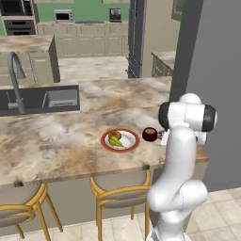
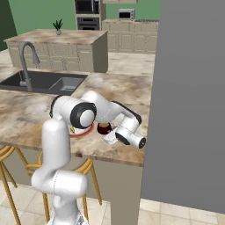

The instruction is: Pick up the brewed coffee from the coffee machine and place it next to the breakfast plate on the dining counter.

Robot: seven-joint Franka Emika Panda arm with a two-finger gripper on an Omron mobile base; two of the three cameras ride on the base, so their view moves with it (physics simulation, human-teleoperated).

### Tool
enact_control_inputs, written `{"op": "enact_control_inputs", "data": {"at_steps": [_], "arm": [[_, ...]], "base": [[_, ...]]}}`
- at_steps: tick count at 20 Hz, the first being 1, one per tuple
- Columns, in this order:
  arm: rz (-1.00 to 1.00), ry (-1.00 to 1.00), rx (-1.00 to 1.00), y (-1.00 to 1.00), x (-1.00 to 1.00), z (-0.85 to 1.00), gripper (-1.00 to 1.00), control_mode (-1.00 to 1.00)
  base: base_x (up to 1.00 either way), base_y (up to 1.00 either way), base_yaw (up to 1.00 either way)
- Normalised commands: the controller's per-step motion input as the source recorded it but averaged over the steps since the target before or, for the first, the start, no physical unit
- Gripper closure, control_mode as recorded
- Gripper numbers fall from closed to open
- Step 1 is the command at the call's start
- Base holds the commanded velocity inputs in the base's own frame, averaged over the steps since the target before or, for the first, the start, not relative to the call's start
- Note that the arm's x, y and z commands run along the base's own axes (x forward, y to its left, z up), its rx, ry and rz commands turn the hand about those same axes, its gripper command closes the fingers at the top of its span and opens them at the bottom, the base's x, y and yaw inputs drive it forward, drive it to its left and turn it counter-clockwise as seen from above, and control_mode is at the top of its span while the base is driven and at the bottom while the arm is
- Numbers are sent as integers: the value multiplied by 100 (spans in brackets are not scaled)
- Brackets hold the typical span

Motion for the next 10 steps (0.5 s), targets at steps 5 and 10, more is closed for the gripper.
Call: {"op": "enact_control_inputs", "data": {"at_steps": [5,10], "arm": [[-7,0,-4,0,6,23,-100,-100],[-1,-1,-6,4,-43,96,-100,-100]], "base": [[0,0,0],[0,0,0]]}}
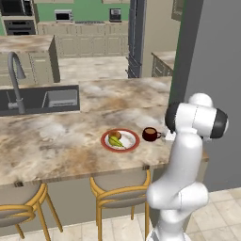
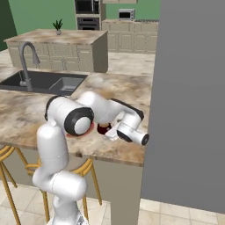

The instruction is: Pick up the brewed coffee from the coffee machine and place it next to the breakfast plate on the dining counter.

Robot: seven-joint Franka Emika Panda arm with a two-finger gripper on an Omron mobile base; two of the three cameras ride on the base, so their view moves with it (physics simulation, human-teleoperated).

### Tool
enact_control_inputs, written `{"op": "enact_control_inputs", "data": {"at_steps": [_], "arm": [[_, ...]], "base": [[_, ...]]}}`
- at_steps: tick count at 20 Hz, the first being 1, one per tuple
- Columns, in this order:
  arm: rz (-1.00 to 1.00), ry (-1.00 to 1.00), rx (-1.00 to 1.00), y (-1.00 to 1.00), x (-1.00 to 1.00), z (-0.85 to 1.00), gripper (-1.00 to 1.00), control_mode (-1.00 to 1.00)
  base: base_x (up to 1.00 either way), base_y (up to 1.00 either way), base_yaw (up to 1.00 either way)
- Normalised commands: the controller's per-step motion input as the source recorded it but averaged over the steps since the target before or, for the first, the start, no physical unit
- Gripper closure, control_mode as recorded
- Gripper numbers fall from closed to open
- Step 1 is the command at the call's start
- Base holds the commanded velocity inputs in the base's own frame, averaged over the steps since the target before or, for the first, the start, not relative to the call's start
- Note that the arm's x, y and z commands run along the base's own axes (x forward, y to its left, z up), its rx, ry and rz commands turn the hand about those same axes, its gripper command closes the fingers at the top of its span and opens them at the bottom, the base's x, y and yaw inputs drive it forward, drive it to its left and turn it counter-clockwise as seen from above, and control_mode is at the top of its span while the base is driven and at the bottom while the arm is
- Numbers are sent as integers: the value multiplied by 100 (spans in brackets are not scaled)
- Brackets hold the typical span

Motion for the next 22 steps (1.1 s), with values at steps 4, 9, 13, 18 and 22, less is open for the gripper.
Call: {"op": "enact_control_inputs", "data": {"at_steps": [4,9,13,18,22], "arm": [[0,-2,-11,22,-84,95,-100,-100],[0,0,-11,23,-89,95,-100,-100],[0,0,-11,16,-77,100,-100,-100],[0,-4,-13,25,-78,100,-100,-100],[3,0,-13,41,-84,87,-100,-100]], "base": [[0,0,0],[0,0,0],[0,0,0],[0,0,0],[0,0,0]]}}
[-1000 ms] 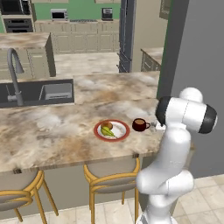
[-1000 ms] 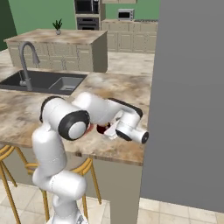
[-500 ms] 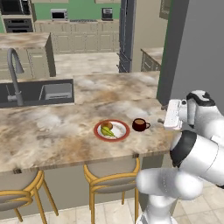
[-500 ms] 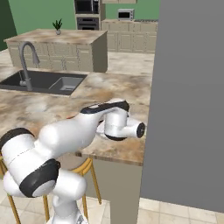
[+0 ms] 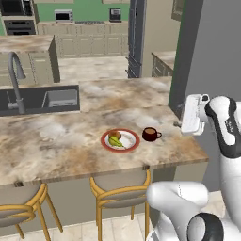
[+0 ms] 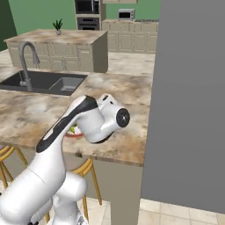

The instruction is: Pick up the brewed coffee from the coffee machine and place it next to the breakfast plate on the dining counter.

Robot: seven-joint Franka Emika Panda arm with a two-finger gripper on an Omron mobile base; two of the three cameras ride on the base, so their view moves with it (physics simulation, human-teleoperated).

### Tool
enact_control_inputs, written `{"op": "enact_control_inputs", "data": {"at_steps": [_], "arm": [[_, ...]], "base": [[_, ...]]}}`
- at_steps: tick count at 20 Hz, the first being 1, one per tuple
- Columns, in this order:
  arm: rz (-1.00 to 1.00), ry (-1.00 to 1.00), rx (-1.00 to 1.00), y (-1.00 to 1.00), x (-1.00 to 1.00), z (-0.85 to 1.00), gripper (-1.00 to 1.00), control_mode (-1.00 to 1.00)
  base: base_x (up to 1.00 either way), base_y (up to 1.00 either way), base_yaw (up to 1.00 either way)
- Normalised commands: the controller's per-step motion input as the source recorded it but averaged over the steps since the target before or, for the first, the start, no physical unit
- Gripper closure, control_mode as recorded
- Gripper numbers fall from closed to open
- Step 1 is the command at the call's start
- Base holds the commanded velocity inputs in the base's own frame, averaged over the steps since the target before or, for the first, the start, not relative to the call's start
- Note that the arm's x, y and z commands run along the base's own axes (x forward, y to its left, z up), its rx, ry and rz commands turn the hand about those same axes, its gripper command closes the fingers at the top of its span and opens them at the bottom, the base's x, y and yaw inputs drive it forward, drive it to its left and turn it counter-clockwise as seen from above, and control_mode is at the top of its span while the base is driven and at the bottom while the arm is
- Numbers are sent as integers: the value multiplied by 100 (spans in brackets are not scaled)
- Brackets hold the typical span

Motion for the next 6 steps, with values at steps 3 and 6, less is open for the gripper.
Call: {"op": "enact_control_inputs", "data": {"at_steps": [3,6], "arm": [[7,0,-13,66,-88,68,-100,-100],[8,0,-12,72,-85,68,-100,-100]], "base": [[0,0,0],[0,0,0]]}}
